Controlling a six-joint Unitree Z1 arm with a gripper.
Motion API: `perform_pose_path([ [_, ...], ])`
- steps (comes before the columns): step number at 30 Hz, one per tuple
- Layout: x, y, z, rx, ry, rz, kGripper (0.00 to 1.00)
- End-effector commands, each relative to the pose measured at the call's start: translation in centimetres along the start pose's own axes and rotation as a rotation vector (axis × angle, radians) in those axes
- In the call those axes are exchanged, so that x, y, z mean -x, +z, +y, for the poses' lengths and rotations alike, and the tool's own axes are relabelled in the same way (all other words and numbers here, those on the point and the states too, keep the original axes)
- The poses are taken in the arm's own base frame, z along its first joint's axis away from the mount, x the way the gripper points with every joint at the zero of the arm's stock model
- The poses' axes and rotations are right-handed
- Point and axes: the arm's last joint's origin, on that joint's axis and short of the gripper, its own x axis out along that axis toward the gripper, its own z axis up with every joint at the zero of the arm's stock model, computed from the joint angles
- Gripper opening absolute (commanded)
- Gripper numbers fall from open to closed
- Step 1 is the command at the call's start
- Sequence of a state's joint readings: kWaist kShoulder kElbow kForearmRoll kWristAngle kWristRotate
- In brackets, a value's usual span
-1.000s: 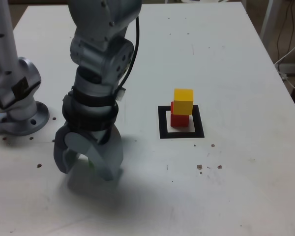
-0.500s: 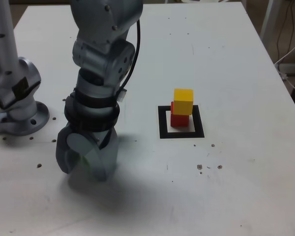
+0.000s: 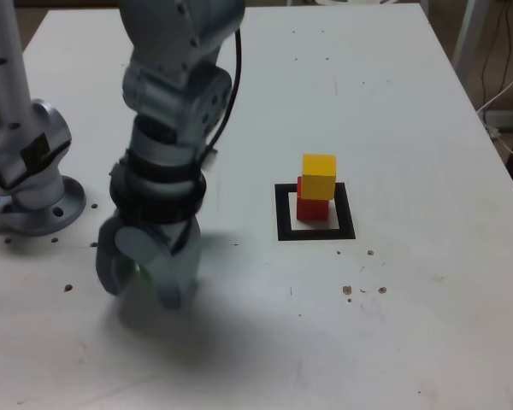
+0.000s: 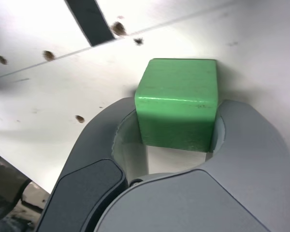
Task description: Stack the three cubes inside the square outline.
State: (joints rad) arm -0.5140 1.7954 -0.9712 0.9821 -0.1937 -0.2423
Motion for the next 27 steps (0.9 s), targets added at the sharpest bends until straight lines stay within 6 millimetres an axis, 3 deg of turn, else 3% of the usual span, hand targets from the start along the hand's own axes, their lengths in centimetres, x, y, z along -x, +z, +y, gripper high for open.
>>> perform_pose_path([
  [1, 1.3, -0.4, 0.0, 0.022, 0.024, -0.008, 0.28],
  [16, 11.9, 1.8, 1.4, 0.114, 0.083, -0.097, 0.28],
  [27, 16.3, 4.8, 4.8, 0.137, 0.045, -0.141, 0.28],
])
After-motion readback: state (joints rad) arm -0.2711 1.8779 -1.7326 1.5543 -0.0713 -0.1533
